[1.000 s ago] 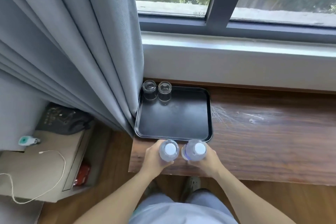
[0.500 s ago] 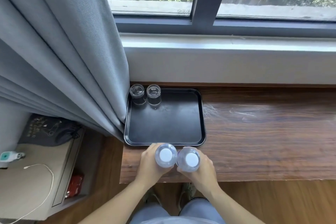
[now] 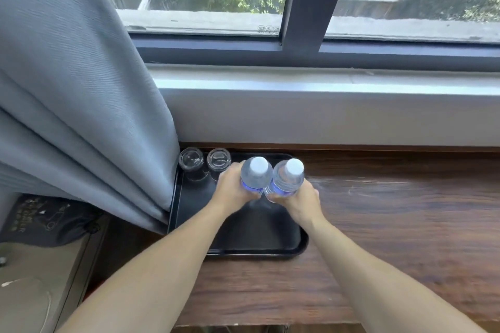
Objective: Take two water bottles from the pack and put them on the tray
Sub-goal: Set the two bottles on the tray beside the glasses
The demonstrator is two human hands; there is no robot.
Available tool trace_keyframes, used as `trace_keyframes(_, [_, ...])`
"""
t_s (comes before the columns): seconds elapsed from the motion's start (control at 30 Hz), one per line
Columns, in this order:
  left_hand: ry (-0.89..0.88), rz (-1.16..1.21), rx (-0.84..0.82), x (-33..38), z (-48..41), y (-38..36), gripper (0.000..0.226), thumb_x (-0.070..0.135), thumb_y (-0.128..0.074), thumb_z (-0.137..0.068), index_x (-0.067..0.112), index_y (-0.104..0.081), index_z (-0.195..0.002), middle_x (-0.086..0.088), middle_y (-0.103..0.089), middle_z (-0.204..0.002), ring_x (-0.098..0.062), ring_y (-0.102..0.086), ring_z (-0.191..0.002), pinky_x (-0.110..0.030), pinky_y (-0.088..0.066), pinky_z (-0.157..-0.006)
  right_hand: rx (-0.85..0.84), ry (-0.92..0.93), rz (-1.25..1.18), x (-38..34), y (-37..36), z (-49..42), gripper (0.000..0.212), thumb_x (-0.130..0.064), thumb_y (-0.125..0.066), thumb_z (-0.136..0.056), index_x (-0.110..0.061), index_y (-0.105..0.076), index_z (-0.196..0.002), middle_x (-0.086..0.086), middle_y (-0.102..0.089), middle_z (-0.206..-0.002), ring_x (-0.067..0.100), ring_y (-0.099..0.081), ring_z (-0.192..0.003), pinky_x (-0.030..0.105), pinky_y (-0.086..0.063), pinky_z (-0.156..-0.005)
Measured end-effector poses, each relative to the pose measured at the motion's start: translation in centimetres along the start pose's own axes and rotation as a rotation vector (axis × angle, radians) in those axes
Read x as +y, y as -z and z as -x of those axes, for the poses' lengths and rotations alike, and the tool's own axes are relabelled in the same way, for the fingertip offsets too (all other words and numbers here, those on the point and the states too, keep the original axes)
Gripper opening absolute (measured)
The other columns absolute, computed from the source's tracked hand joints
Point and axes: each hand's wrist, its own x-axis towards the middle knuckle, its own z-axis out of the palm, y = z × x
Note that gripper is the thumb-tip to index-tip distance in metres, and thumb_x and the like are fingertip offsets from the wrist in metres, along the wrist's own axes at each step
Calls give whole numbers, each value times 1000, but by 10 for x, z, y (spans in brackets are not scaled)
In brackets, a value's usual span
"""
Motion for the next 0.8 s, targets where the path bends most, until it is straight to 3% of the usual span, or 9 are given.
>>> trace_keyframes(0.13, [41,47,29,-12,-2,-7,51,20,-91,-63,24,-62,-105,6,-69,-103,-15,-64,-99,-35,-54,-88,-41,41,-19,4,-2,-6,48,-47,-85,-61,-33,-64,-101,-12,-72,-94,12,-66,-94,35,-51,-81])
trace_keyframes(0.23, [60,103,22,-15,0,-10,65,24,-92,-62,26,-61,-119,9,-69,-110,-13,-64,-103,-42,-54,-94,-75,60,-20,7,1,-8,57,-52,-85,-59,-35,-62,-108,-13,-73,-101,13,-67,-101,45,-56,-91])
trace_keyframes(0.3, [59,148,17,-13,4,-8,75,26,-92,-59,31,-57,-125,12,-68,-114,-11,-63,-107,-42,-53,-97,-97,88,-11,6,8,-5,59,-44,-88,-61,-36,-61,-113,-15,-72,-106,13,-65,-107,44,-53,-96])
trace_keyframes(0.47, [-20,268,4,3,12,6,108,30,-94,-52,32,-42,-147,16,-59,-131,-4,-54,-121,-21,-41,-101,-97,164,-119,-2,29,12,83,-27,-93,-67,-38,-49,-137,-19,-63,-129,3,-55,-121,26,-41,-98])
trace_keyframes(0.6, [-185,189,4,15,16,19,100,21,-90,-65,33,-38,-149,14,-56,-138,0,-51,-127,-15,-39,-103,-41,240,-205,-11,42,27,93,-25,-92,-67,-40,-42,-145,-25,-55,-137,-12,-49,-119,15,-40,-96])
trace_keyframes(0.7, [-250,138,47,18,14,24,89,19,-89,-66,31,-47,-143,13,-60,-133,-5,-55,-123,-31,-43,-106,7,313,-176,-22,43,30,90,-30,-90,-68,-44,-43,-143,-22,-54,-140,0,-51,-125,33,-47,-103])
trace_keyframes(0.8, [-199,20,142,24,15,18,89,44,-92,-59,36,-50,-138,17,-60,-125,-5,-56,-116,-37,-49,-95,111,389,-10,-31,39,29,73,-42,-87,-68,-41,-52,-132,-20,-58,-131,10,-55,-122,46,-52,-95])
